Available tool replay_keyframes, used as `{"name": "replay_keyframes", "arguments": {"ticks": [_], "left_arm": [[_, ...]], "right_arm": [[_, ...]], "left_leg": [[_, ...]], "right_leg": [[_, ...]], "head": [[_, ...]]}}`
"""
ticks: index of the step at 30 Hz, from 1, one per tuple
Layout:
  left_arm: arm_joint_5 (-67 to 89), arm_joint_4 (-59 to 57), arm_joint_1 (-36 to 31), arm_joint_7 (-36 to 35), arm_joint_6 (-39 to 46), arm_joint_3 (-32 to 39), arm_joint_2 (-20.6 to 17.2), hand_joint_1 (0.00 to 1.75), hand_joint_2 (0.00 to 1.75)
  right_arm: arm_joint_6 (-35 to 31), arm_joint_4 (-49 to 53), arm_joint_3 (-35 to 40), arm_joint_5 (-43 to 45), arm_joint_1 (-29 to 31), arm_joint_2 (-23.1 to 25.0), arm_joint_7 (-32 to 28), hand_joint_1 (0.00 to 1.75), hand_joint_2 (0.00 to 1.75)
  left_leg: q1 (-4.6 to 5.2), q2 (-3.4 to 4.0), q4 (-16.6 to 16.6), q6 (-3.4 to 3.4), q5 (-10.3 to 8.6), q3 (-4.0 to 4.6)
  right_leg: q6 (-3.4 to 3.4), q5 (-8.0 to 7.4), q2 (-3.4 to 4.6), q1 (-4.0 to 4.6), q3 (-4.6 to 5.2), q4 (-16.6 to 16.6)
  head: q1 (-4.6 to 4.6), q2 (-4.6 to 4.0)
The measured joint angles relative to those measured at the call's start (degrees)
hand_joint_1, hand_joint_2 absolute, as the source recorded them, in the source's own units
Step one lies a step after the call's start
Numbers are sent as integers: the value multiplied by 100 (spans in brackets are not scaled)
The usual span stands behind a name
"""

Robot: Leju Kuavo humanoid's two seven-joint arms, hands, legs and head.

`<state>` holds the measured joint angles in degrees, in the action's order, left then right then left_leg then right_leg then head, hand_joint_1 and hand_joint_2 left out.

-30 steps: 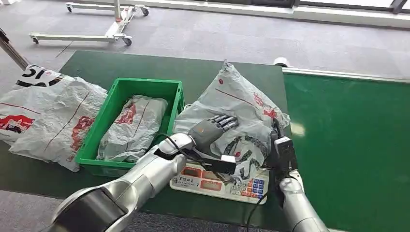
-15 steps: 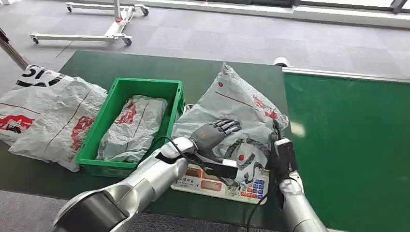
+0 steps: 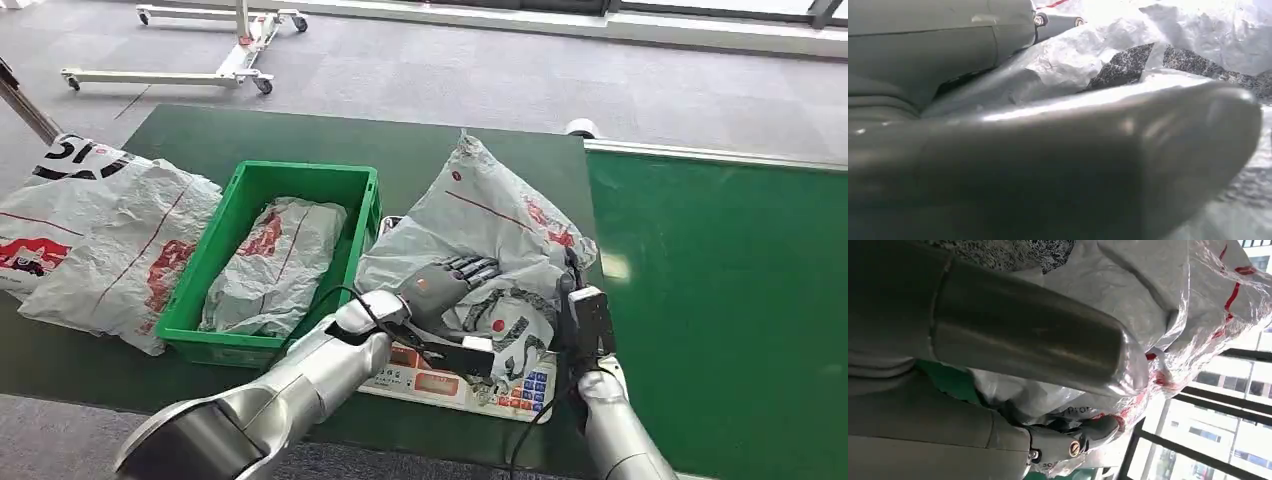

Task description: Moved the parcel from conveyor to table for the left to box.

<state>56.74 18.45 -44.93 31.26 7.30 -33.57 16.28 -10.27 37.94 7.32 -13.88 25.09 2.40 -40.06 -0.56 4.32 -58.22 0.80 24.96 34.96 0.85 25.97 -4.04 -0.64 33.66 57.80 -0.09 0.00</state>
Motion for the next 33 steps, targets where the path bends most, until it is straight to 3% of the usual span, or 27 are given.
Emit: {"name": "replay_keyframes", "arguments": {"ticks": [6, 7, 8, 33], "left_arm": [[-4, -2, 2, 2, -2, 0, 0, 0, 0], [-15, -2, 3, 7, -2, 0, 0, 26, 175], [-20, -2, 5, 7, -4, 0, 2, 175, 175], [-393, -20, -3, -280, -120, 0, -24, 175, 175]], "right_arm": [[0, 0, 0, 2, 0, 0, 0, 0, 0], [2, 0, 0, 9, 0, -2, 0, 0, 0], [7, 0, 2, 13, 0, 0, 0, 0, 0], [17, -101, 103, 151, 65, 4, 0, 0, 0]], "left_leg": [[0, 0, 0, 0, 0, 0], [0, 0, 0, 0, 0, 0], [0, 0, 0, 0, 0, 1], [-1, 5, 5, 1, 0, -5]], "right_leg": [[0, 0, 0, 0, 0, 0], [0, 0, 0, 0, 0, 0], [0, 0, 0, 0, 0, 0], [0, 0, 7, 1, -2, 1]], "head": [[0, 0], [0, 0], [0, 0], [0, 0]]}}
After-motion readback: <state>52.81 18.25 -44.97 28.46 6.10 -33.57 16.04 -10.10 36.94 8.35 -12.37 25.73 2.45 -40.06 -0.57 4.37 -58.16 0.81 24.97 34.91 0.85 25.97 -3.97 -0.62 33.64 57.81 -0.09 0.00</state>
